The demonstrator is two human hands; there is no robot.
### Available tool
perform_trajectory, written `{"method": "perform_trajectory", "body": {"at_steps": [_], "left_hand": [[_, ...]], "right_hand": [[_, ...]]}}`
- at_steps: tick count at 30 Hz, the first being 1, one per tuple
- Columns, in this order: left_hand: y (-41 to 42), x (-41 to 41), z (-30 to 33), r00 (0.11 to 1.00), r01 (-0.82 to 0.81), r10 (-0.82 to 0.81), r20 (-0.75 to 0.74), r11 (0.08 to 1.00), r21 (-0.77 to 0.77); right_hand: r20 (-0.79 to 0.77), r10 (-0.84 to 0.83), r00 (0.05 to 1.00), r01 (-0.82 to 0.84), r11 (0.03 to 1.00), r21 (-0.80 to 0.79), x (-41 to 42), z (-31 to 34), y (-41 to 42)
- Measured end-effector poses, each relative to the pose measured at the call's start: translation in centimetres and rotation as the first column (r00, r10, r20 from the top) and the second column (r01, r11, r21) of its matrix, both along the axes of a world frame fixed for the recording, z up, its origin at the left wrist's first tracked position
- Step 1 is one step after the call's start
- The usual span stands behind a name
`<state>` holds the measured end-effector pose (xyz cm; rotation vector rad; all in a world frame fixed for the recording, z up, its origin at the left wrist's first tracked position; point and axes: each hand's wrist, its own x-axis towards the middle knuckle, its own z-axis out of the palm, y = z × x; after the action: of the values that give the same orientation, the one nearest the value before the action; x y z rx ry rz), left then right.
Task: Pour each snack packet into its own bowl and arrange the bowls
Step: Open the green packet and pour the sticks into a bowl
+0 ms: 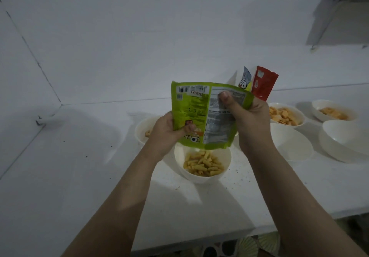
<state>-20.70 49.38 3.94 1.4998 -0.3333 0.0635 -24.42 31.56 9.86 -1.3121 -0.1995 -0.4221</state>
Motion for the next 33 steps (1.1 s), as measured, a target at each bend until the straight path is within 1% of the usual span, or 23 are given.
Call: {"method": "perform_trajectory", "body": {"at_steps": [3, 6, 9, 12, 13, 14, 16, 17, 18, 20, 22, 24, 25, 27, 29, 31, 32, 33], "left_hand": [[0.4, 0.0, -1.1, 0.999, -0.009, 0.011, -0.040, 0.999, 0.033], [1.0, -0.2, -1.5, 0.998, 0.040, -0.036, -0.047, 0.995, 0.093], [1.6, -0.5, -2.4, 0.995, 0.061, -0.048, -0.085, 0.985, 0.162], [1.9, -0.4, -1.8, 0.995, 0.075, -0.059, -0.074, 0.970, 0.233], [2.0, -0.3, -0.9, 0.995, 0.084, -0.072, -0.062, 0.974, 0.212], [1.9, -0.2, 0.0, 0.995, 0.087, -0.081, -0.050, 0.986, 0.139], [1.1, -0.3, 2.3, 0.997, 0.078, -0.079, -0.015, 0.994, -0.079], [0.6, -0.3, 3.3, 0.998, 0.058, -0.059, 0.000, 0.984, -0.168], [0.2, -0.2, 3.9, 1.000, 0.027, -0.026, 0.007, 0.974, -0.225], [-0.4, -0.2, 4.2, 1.000, -0.026, 0.027, 0.001, 0.956, -0.293], [-0.5, -0.2, 3.7, 0.999, -0.038, 0.034, -0.018, 0.945, -0.325], [-0.7, -0.7, 3.0, 0.999, -0.041, 0.027, -0.044, 0.930, -0.366], [-0.7, -0.8, 2.8, 0.997, -0.055, 0.030, -0.066, 0.909, -0.413], [-0.3, -0.8, 2.8, 0.995, -0.083, 0.039, -0.095, 0.847, -0.526], [0.4, -0.7, 3.2, 0.994, -0.098, 0.049, -0.099, 0.804, -0.586], [1.3, -0.8, 3.3, 0.989, -0.142, 0.083, -0.125, 0.788, -0.599], [1.7, -1.1, 3.1, 0.982, -0.177, 0.101, -0.157, 0.782, -0.598], [1.9, -1.2, 2.7, 0.972, -0.221, 0.120, -0.204, 0.773, -0.595]], "right_hand": [[0.040, -0.006, 0.999, 0.009, 0.998, -0.060, -0.1, 0.1, 0.4], [0.042, -0.007, 0.999, 0.007, 1.000, 0.001, -0.1, 0.4, 0.3], [0.071, -0.023, 0.997, 0.026, 0.999, -0.043, 0.0, 0.8, 0.1], [0.057, -0.009, 0.998, 0.013, 0.998, -0.065, 0.0, 0.2, 0.7], [0.056, -0.008, 0.998, 0.012, 0.997, -0.073, 0.0, 0.1, 0.7], [0.060, -0.005, 0.998, 0.010, 0.997, -0.083, -0.1, 0.1, 0.7], [0.075, 0.007, 0.997, 0.000, 0.996, -0.095, -0.3, 0.5, 0.5], [0.071, 0.020, 0.997, -0.014, 0.996, -0.091, -0.4, 0.5, 0.4], [0.045, 0.041, 0.998, -0.037, 0.996, -0.087, -0.4, 0.3, 0.5], [-0.062, 0.067, 0.996, -0.075, 0.986, -0.148, -0.5, -0.2, 0.7], [-0.173, 0.082, 0.982, -0.121, 0.966, -0.227, -0.4, -0.9, 0.6], [-0.238, 0.119, 0.964, -0.175, 0.957, -0.232, -0.3, -1.7, 0.3], [-0.263, 0.114, 0.958, -0.186, 0.946, -0.265, -0.2, -2.1, 0.2], [-0.327, 0.057, 0.943, -0.190, 0.900, -0.392, 0.2, -3.1, 0.2], [-0.371, 0.012, 0.929, -0.195, 0.866, -0.460, 0.3, -4.4, 0.3], [-0.375, 0.028, 0.927, -0.211, 0.864, -0.457, 0.3, -5.2, 0.5], [-0.373, 0.037, 0.927, -0.208, 0.879, -0.430, 0.3, -5.3, 0.6], [-0.384, 0.048, 0.922, -0.201, 0.907, -0.370, 0.5, -5.4, 0.5]]}}
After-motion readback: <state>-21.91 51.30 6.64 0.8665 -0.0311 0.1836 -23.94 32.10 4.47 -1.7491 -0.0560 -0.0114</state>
